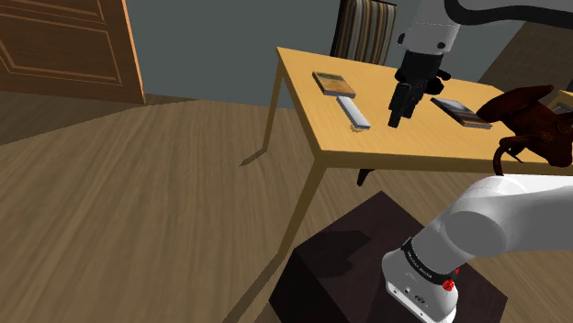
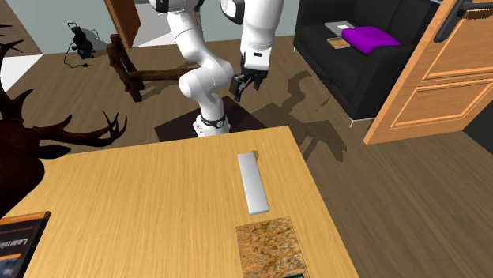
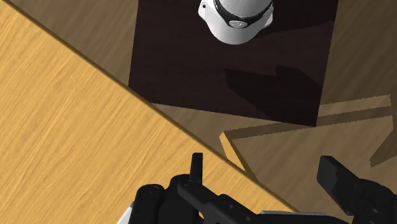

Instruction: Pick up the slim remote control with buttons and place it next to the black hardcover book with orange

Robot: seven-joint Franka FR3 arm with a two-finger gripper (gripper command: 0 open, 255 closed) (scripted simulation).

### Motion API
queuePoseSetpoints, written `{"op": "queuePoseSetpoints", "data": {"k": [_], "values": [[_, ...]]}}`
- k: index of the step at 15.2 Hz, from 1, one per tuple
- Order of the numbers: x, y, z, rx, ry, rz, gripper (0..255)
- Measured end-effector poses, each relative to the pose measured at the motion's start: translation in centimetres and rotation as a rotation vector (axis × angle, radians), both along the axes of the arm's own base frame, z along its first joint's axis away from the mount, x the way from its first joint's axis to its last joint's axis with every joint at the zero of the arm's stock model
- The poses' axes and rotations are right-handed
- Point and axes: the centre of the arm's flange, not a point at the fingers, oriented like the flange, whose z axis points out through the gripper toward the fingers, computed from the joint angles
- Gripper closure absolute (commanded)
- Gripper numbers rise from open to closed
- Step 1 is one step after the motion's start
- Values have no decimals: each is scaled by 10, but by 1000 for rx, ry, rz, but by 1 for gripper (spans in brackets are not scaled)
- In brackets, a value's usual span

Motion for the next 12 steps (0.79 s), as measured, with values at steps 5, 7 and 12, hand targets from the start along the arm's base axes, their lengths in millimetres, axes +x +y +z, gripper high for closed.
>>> {"op": "queuePoseSetpoints", "data": {"k": [5,7,12], "values": [[28,-19,-14,-5,-29,-59,0],[49,-27,-22,-8,-48,-96,0],[94,-60,-43,-16,-98,-193,0]]}}
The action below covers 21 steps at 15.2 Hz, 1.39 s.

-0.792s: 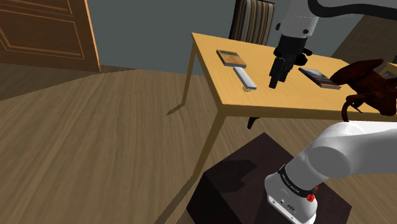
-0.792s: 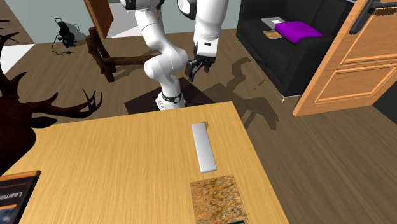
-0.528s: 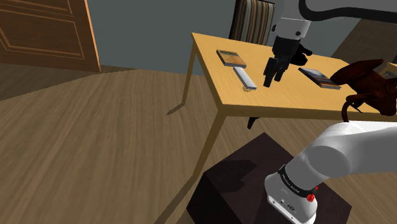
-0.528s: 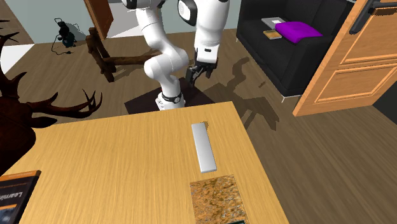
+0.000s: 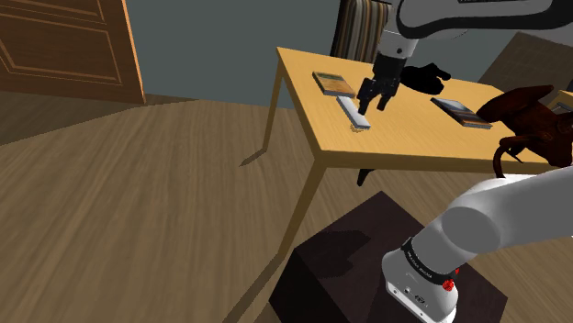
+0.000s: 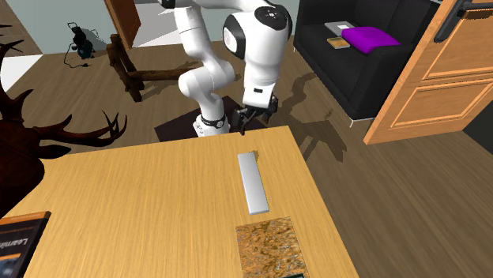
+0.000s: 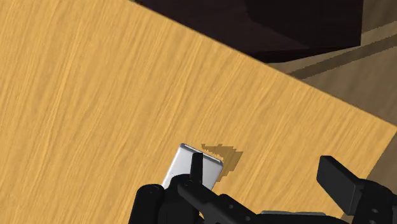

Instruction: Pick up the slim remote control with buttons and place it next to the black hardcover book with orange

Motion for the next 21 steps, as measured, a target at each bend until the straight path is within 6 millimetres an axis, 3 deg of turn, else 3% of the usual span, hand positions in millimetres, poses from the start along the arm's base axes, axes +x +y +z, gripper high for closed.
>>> {"op": "queuePoseSetpoints", "data": {"k": [11,14,21], "values": [[88,-89,-35,-18,-110,-212,0],[97,-96,-48,-20,-118,-227,0],[97,-97,-77,-20,-119,-229,0]]}}
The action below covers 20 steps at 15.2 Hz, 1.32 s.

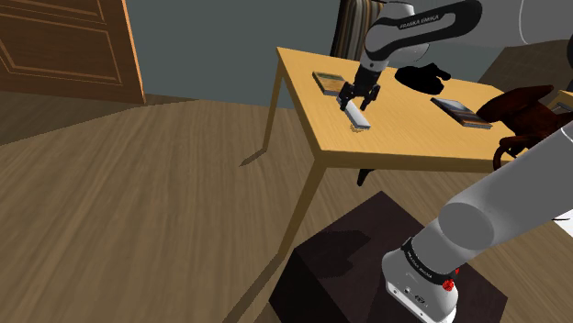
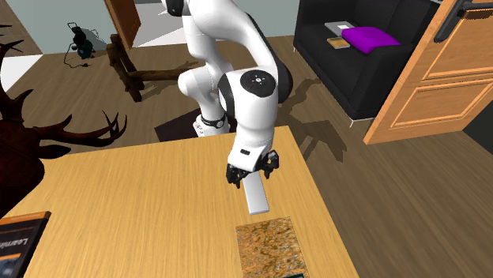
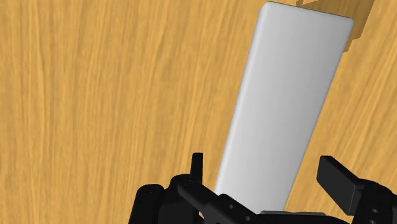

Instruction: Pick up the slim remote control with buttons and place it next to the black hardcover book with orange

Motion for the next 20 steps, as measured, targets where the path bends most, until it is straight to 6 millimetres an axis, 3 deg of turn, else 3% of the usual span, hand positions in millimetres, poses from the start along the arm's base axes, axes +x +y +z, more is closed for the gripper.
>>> {"op": "queuePoseSetpoints", "data": {"k": [4,5,15,20], "values": [[0,0,-1,0,0,0,0],[0,0,-1,0,0,0,255],[0,0,-1,0,-1,-1,255],[1,0,19,0,0,0,255]]}}
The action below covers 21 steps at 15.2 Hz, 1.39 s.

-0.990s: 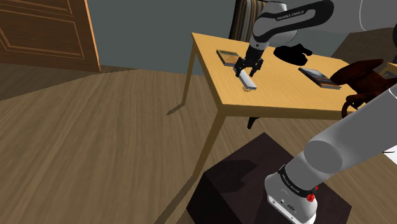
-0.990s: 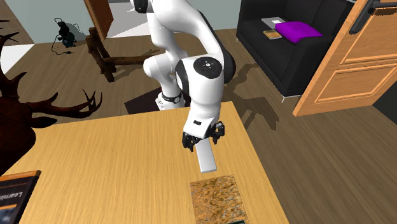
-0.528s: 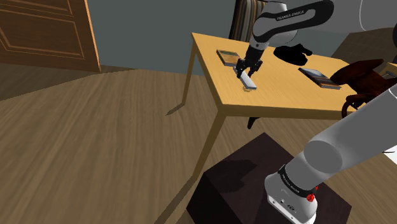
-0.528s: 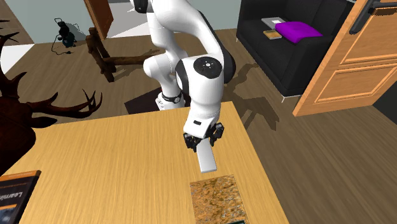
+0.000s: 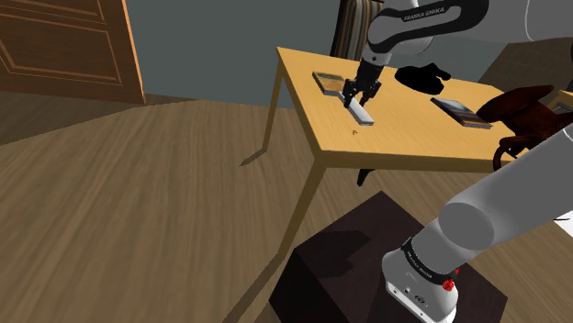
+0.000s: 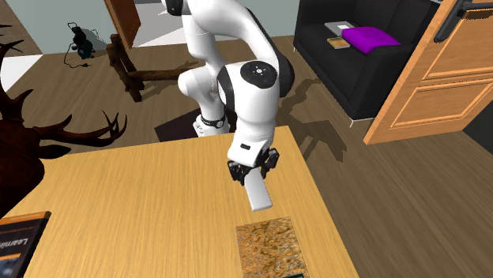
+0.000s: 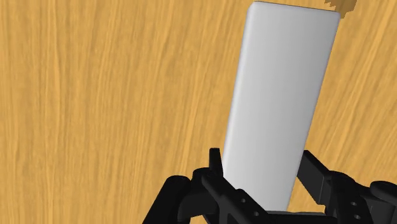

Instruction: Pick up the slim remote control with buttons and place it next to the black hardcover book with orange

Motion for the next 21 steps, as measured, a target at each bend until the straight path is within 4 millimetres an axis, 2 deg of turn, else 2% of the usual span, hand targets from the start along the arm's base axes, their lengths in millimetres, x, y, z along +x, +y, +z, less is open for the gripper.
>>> {"op": "queuePoseSetpoints", "data": {"k": [12,15,21], "values": [[-2,0,64,0,0,0,255],[-18,-24,68,0,0,-1,255],[-54,-89,70,0,1,-2,255]]}}
